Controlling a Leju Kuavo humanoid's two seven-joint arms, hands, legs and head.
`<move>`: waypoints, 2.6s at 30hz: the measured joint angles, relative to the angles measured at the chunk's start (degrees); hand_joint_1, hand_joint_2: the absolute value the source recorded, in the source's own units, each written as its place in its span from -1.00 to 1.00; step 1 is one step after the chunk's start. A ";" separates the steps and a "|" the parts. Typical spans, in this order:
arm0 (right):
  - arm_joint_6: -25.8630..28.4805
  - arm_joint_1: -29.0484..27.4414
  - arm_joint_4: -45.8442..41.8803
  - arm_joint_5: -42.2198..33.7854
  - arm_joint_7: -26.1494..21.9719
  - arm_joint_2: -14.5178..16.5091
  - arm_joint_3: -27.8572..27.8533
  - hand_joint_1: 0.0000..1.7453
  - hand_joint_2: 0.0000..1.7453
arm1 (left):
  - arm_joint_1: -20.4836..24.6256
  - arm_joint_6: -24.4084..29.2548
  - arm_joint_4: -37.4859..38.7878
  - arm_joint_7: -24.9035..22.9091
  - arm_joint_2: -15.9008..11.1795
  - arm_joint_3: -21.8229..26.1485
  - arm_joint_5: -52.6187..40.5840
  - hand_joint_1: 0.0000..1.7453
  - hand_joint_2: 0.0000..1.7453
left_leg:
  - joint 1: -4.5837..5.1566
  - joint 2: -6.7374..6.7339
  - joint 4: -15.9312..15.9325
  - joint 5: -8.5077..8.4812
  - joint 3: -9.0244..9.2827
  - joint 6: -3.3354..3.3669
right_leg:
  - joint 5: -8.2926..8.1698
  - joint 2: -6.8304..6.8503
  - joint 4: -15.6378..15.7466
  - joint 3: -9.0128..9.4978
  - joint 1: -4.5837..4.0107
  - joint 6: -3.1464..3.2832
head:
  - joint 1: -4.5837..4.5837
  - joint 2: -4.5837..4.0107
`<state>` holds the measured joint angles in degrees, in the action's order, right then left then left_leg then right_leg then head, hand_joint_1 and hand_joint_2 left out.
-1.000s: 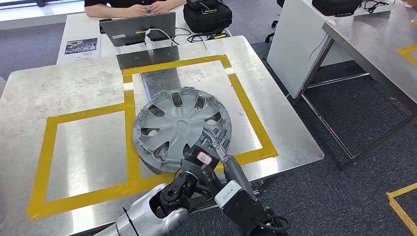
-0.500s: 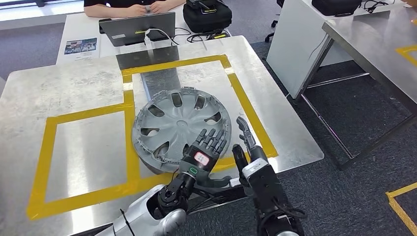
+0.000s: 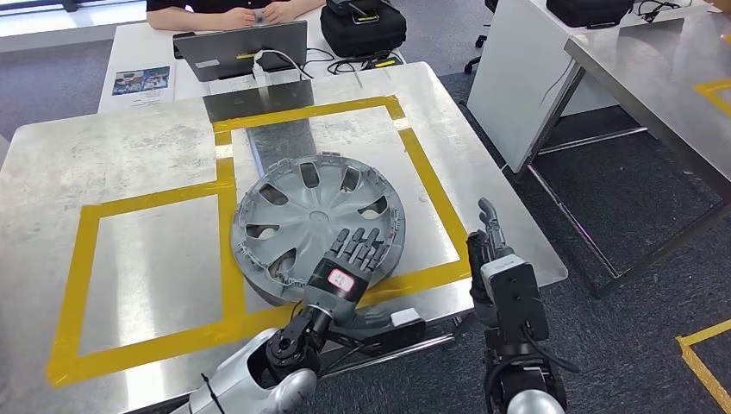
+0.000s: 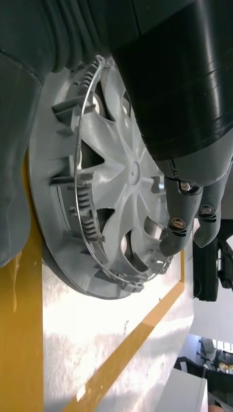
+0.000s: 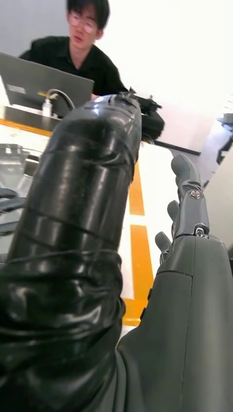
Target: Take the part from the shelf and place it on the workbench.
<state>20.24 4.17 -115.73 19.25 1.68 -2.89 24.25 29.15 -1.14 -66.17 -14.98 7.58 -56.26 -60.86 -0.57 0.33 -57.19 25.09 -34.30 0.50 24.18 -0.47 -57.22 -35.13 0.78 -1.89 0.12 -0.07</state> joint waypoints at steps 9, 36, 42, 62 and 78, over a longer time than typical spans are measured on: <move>0.50 -3.44 -0.27 -0.16 -0.82 0.00 -4.72 -1.00 -1.00 | -3.55 6.09 -4.23 -1.96 -2.68 3.98 3.69 -1.00 -1.00 | 0.00 0.00 0.01 0.00 0.00 0.00 | 0.01 0.00 0.00 0.00 0.00 -0.01 | 0.00 0.00; -2.99 -10.38 -4.58 1.91 -0.06 1.57 -13.69 -1.00 -1.00 | -14.31 17.43 -29.62 -2.05 -7.93 22.02 23.79 -1.00 -1.00 | 0.00 -0.01 0.02 0.05 0.02 0.08 | 0.02 -0.01 0.03 0.04 0.00 -0.04 | 0.01 0.00; -4.26 -10.56 -5.39 3.56 1.99 1.68 -13.44 -1.00 -1.00 | -19.06 21.72 -35.02 4.98 -9.02 25.47 43.10 -1.00 -1.00 | -0.01 0.00 0.03 0.07 0.01 0.09 | 0.06 0.00 0.03 0.05 -0.01 -0.06 | -0.04 0.00; -2.10 -6.04 -8.75 9.40 5.38 -0.27 1.24 -1.00 -1.00 | -30.00 22.60 -54.00 24.61 -11.70 27.12 57.10 -1.00 -1.00 | 0.00 0.07 0.03 0.10 0.04 0.14 | 0.15 0.02 0.09 0.13 0.00 -0.20 | 0.07 0.00; -1.66 -6.38 -11.34 13.57 6.11 -2.37 6.80 -1.00 -1.00 | -31.62 22.29 -57.95 24.66 -13.57 24.44 61.57 -1.00 -1.00 | 0.00 0.06 0.03 0.14 0.05 0.19 | 0.16 0.02 0.14 0.13 0.00 -0.21 | 0.03 0.00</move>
<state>18.58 -2.21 -127.07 32.82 7.79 -5.26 31.05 -2.47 21.15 -124.13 9.68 -5.99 -31.82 0.72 -0.58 0.39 -57.16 25.23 -34.25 0.69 24.33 -0.45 -57.08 -34.99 0.78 -2.10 0.15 -0.07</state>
